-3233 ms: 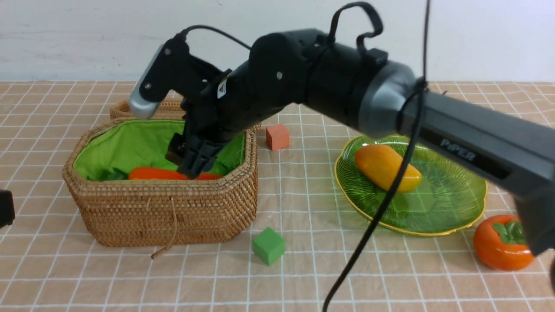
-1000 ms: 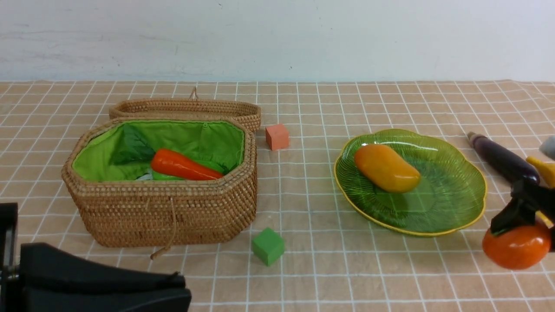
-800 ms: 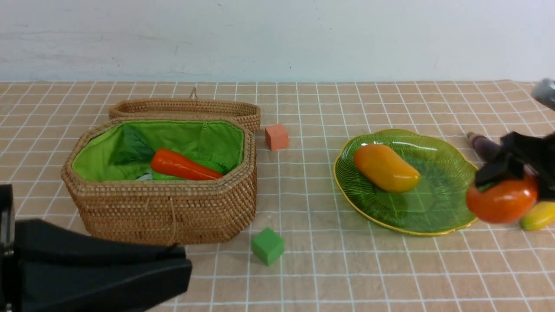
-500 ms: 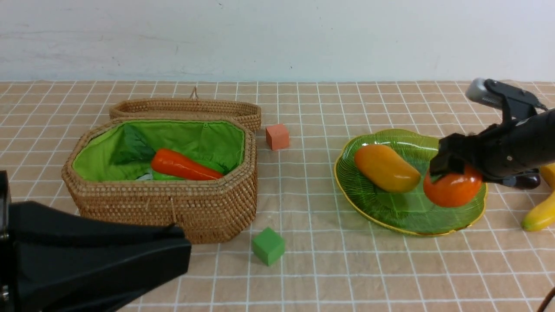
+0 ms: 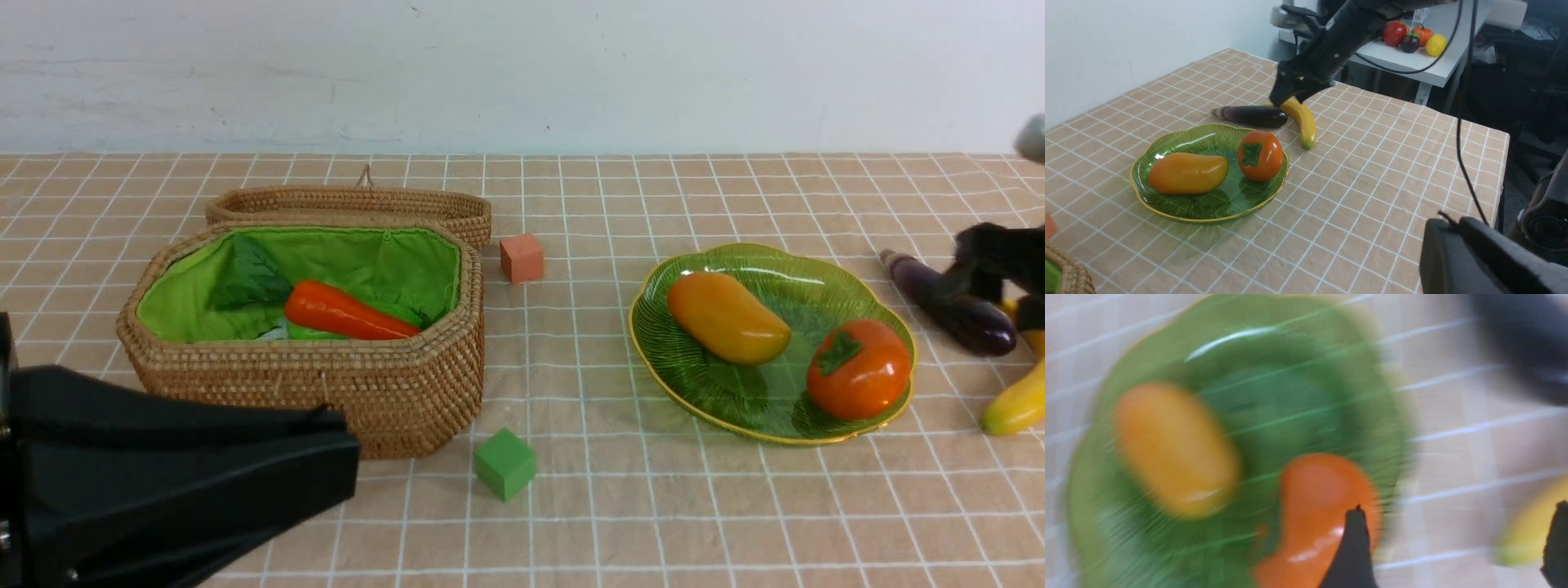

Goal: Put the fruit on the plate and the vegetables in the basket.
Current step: Use the right arm to grab a banana and put it into the right plate

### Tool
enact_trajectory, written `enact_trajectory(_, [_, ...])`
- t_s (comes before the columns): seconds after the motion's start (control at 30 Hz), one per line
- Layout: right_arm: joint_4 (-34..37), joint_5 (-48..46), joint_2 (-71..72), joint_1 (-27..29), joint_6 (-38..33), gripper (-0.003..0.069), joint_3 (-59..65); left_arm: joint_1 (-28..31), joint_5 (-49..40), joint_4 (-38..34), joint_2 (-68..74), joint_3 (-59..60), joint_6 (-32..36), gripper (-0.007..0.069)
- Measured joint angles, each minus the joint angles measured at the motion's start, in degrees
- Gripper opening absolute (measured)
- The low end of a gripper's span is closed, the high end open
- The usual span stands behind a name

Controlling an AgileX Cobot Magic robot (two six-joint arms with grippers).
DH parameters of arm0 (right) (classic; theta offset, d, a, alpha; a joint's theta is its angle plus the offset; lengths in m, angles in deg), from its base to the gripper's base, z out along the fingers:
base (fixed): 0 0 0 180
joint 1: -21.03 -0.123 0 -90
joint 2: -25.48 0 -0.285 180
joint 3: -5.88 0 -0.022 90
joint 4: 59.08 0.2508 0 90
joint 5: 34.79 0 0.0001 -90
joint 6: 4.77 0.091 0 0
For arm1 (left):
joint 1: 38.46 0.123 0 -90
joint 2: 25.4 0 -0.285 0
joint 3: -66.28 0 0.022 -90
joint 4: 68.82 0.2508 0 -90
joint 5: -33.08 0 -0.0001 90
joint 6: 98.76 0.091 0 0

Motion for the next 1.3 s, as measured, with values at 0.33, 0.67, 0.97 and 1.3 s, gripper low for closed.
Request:
enact_trajectory(0.33, [-6.39, 3.97, -9.83, 7.15, 11.13, 0.0521, -0.04, 0.0, 1.76, -0.06, 0.0, 0.0, 0.02, 0.0025])
enact_trajectory(0.67, [-6.75, 5.28, -19.28, 7.1, 8.3, 0.0513, -4.53, 0.0, 1.71, -0.11, 0.0, 0.0, 0.02, 0.0025])
enact_trajectory(0.97, [-13.08, 0.49, -18.6, 7.2, 9.08, 0.0312, -5.1, 0.0, 1.65, -0.23, 0.0, 0.0, 0.02, 0.0025])
enact_trajectory(1.3, [-20.85, -8.15, -1.87, 3.55, 16.67, 0.0316, -5.37, 0.0, 1.6, -0.06, 0.0, 0.0, 0.86, 0.0025])
